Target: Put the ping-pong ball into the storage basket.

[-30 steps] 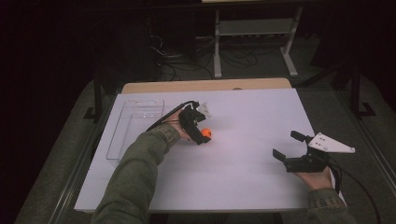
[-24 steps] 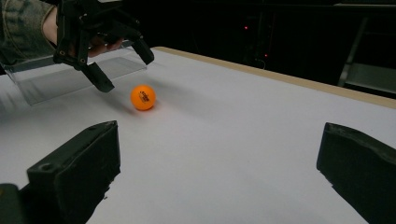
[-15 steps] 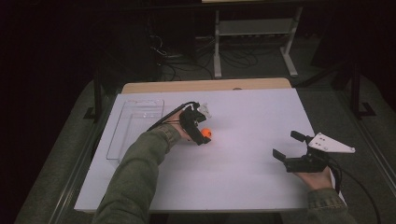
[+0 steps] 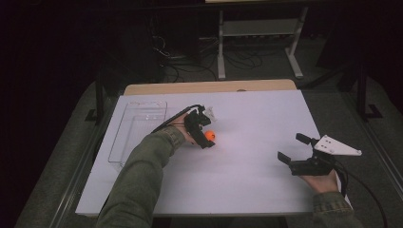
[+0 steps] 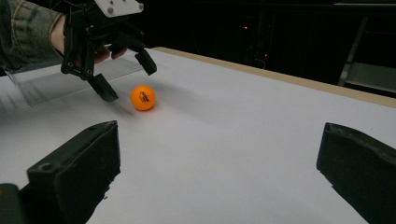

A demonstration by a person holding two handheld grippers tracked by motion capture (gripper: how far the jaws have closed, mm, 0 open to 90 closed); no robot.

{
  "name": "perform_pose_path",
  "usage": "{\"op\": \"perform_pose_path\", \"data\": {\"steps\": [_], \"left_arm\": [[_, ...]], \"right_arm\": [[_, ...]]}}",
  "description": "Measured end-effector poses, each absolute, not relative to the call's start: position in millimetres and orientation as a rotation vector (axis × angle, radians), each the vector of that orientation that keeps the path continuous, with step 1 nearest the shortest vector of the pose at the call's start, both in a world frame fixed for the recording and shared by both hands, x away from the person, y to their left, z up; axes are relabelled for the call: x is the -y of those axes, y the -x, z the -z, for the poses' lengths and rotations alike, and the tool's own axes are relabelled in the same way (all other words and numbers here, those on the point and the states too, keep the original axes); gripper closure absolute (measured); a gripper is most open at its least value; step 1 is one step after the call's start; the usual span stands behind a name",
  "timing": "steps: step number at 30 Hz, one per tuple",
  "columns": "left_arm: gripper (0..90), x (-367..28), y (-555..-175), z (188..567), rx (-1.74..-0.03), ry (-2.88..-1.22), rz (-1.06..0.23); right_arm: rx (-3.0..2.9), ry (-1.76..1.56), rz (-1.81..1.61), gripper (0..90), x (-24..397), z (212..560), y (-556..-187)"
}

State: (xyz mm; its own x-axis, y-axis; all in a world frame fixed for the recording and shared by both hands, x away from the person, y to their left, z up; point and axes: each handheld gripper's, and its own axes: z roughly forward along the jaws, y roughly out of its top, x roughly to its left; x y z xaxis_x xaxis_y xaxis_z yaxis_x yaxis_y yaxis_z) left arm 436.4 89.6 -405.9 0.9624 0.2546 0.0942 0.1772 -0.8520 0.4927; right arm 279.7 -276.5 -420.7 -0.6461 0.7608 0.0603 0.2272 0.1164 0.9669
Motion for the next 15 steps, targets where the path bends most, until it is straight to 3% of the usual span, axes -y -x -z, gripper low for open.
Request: {"op": "perform_pose_path", "data": {"steps": [15], "left_arm": [[16.5,-88.1,-439.5,410.7,-0.294,-2.663,-0.205]], "right_arm": [[-1.948,-0.954,-1.551,0.0,276.0,421.0,-279.7]]}}
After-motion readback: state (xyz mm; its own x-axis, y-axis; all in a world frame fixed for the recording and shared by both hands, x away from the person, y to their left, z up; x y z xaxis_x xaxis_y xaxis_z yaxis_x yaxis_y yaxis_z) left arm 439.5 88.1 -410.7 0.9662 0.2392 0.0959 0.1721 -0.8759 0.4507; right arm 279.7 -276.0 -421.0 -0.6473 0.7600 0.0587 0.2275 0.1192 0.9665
